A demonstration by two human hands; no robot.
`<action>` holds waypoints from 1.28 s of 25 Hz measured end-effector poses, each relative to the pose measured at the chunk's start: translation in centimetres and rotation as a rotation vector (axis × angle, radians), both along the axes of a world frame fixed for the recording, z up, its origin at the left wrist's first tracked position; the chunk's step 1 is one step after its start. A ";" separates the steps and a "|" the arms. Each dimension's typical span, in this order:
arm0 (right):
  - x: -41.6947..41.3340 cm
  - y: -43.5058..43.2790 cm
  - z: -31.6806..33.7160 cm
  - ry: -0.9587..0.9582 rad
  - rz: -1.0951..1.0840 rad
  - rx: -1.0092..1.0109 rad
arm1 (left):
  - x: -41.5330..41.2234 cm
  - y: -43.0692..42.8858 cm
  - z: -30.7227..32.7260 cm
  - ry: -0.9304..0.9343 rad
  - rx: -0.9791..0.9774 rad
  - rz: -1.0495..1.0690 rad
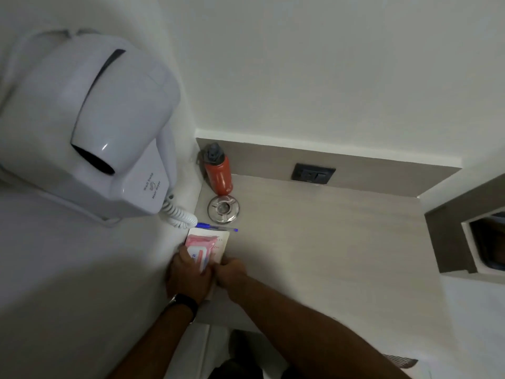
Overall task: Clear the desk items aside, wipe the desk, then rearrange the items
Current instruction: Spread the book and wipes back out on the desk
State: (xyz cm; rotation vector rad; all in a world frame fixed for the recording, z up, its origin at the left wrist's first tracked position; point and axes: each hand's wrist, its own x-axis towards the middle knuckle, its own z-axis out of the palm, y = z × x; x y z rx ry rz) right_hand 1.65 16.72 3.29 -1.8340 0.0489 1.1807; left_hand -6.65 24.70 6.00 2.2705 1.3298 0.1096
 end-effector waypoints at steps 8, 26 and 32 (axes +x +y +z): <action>3.3 -8.3 2.1 0.079 -0.027 -0.063 | 0.6 -3.3 1.8 -0.186 0.041 -0.063; 15.5 -27.8 4.5 -0.075 -0.162 -0.193 | 10.9 -15.5 0.7 0.048 -0.002 -0.192; 15.4 -28.3 4.7 -0.238 0.052 -0.287 | 10.4 -16.2 0.7 0.069 0.011 -0.206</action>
